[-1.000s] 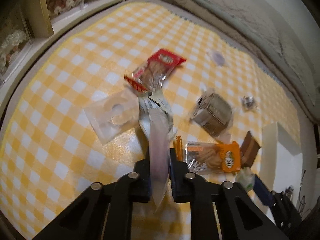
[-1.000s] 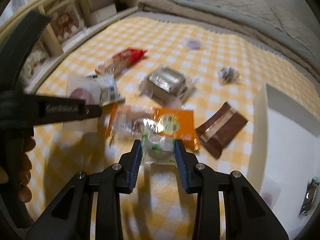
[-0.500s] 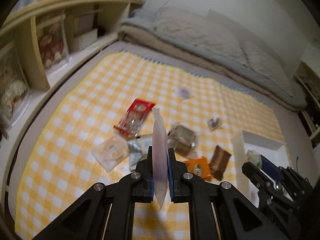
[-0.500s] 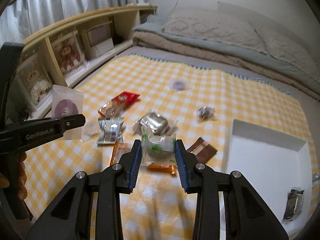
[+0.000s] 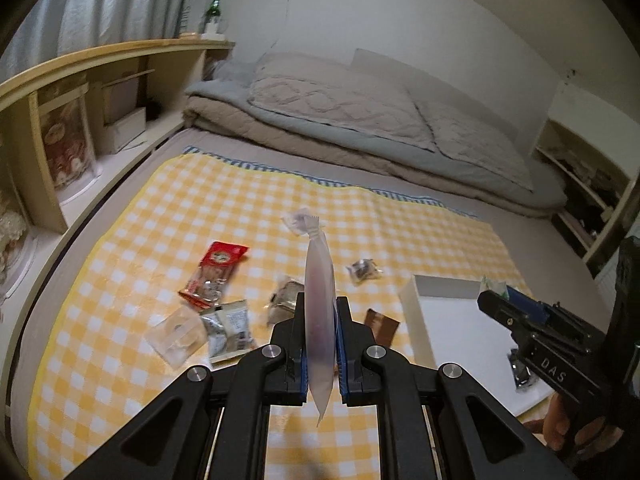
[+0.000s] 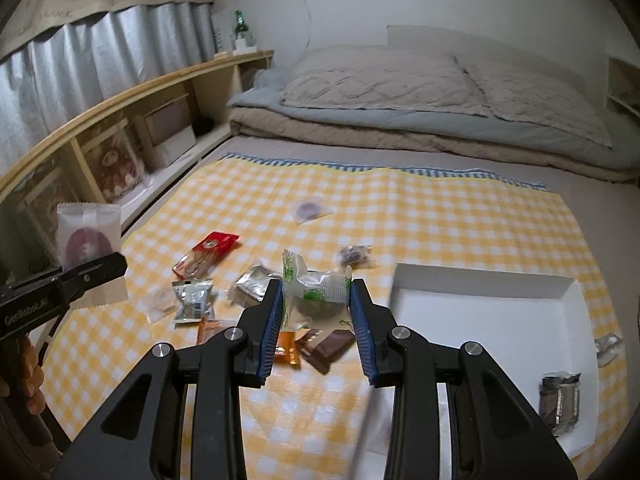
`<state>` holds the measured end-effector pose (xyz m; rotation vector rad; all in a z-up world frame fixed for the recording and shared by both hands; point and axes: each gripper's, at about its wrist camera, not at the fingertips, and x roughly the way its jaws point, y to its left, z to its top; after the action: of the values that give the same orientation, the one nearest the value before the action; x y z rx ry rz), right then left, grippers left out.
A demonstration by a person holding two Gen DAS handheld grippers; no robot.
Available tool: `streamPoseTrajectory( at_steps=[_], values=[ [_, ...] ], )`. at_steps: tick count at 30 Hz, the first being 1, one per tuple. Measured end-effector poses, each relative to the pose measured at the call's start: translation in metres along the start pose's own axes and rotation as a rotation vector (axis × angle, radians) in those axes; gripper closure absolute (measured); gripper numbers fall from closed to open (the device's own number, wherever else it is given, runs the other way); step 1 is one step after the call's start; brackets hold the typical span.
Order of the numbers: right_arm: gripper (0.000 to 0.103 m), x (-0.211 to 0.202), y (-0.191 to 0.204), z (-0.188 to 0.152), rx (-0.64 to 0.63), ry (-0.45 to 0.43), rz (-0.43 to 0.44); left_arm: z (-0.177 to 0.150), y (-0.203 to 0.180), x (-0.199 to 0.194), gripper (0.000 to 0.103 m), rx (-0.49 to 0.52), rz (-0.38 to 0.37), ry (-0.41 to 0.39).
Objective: Organize snacks
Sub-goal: 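Carry the pink-ring packet and green-printed packet with both tools over the tray, then open both tools to release the two packets into the tray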
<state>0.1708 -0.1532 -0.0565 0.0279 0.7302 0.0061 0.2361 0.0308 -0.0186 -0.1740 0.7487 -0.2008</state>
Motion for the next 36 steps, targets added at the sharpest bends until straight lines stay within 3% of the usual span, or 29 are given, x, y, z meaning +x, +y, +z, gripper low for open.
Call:
streamPoseTrajectory(
  at_steps=[7,18,29,36],
  values=[
    [0.069,-0.01,-0.038,-0.006,0.014,0.004,-0.07,0.002,-0.046,0.015,0.092,0.06,-0.05,0.017],
    [0.069,-0.029,-0.116,-0.03,0.075,0.055,-0.187,0.005,-0.127,0.082,0.092,0.17,-0.134,0.105],
    [0.069,-0.029,-0.177,-0.07,0.165,0.198,-0.246,-0.033,-0.197,0.155,0.092,0.289,-0.247,0.307],
    [0.069,-0.028,-0.196,-0.088,0.195,0.274,-0.235,-0.057,-0.232,0.18,0.092,0.365,-0.324,0.399]
  ],
)
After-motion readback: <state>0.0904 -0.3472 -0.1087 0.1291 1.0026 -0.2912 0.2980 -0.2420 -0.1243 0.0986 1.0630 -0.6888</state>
